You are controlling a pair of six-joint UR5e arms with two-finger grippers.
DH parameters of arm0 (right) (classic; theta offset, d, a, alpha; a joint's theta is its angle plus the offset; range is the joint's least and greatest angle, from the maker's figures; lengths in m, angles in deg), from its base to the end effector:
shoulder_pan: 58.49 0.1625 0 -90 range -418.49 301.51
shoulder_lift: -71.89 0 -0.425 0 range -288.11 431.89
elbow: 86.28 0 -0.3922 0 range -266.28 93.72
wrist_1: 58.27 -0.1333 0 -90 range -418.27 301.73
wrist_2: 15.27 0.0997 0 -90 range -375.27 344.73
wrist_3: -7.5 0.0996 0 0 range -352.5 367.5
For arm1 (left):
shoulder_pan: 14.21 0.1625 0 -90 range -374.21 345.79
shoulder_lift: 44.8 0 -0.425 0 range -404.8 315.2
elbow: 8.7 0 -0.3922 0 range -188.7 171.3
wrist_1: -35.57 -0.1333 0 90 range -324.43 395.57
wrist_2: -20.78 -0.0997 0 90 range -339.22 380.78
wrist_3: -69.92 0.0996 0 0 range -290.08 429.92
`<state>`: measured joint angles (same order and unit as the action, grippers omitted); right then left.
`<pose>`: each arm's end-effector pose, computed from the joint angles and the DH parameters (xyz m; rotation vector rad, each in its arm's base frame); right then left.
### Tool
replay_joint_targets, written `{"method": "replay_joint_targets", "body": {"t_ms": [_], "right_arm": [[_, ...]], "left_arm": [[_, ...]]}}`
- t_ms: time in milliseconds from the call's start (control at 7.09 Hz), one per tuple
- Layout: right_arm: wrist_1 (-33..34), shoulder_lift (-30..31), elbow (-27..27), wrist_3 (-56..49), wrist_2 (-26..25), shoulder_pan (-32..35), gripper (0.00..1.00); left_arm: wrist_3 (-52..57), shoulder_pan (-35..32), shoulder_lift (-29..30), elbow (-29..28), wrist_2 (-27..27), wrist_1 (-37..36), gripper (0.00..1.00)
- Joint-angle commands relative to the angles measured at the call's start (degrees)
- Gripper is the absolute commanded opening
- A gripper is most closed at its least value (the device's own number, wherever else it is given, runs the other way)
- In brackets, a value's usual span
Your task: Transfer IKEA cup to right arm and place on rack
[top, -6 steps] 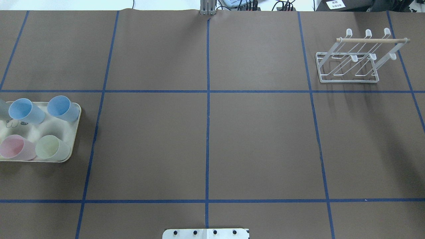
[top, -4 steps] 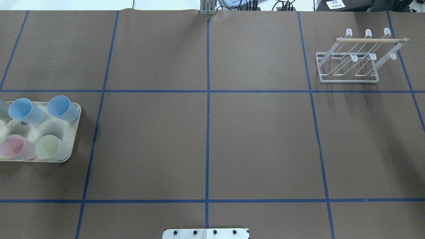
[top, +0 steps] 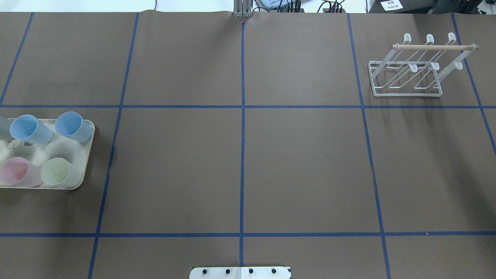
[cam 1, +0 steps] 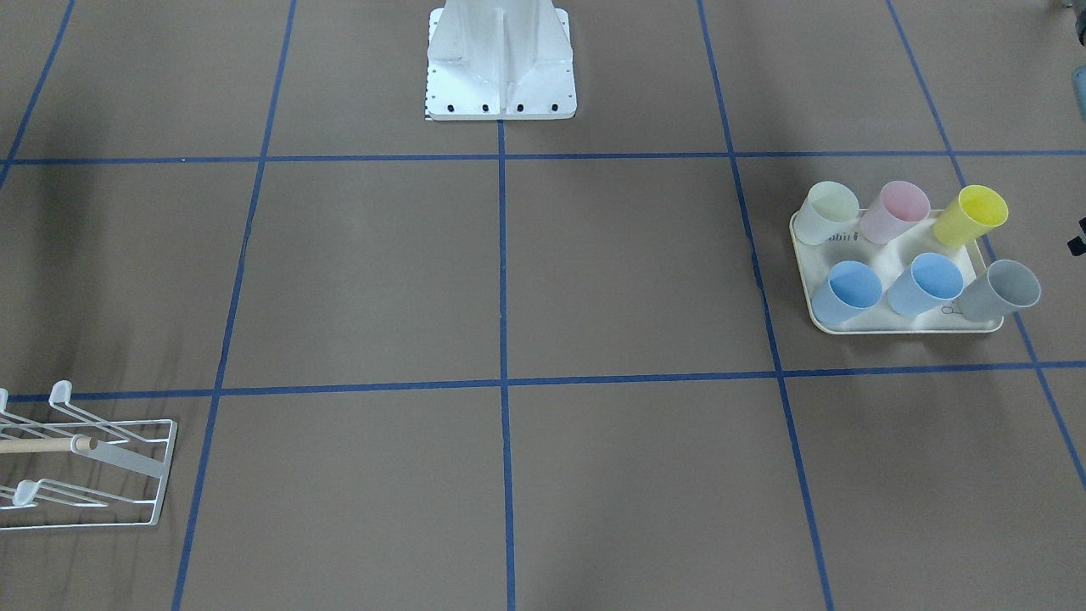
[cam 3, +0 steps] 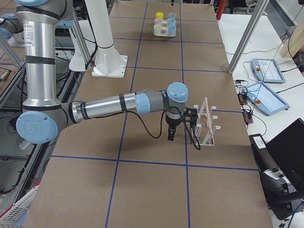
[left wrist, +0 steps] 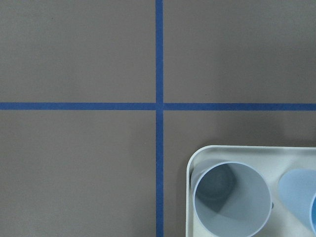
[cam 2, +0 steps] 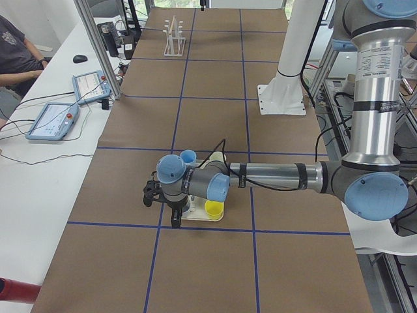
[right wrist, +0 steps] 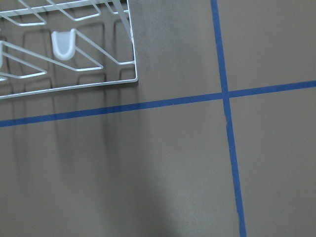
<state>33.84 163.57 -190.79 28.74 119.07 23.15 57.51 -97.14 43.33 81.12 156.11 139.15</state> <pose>-0.0069 -0.4853 0.5517 -0.0253 -0.7919 0.1405 -0.0017 -0.4937 0.6500 0.0545 0.8091 -0.0084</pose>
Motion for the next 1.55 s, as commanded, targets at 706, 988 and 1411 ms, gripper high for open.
{"method": "replay_joint_targets", "body": {"t_ms": [706, 988, 1411], "right_arm": [[-0.1, -0.4, 0.3, 0.3, 0.3, -0.2, 0.99], [-0.1, -0.5, 0.1, 0.3, 0.6, -0.2, 0.99], [-0.1, -0.5, 0.1, 0.2, 0.7, -0.2, 0.99]], "left_arm": [[-10.2, 8.8, -9.3, 1.0, 0.3, 12.4, 1.00], [-9.9, 8.9, -11.5, 1.1, 0.4, 13.3, 1.00], [-10.2, 12.5, -11.8, 0.6, 0.3, 13.5, 1.00]]}}
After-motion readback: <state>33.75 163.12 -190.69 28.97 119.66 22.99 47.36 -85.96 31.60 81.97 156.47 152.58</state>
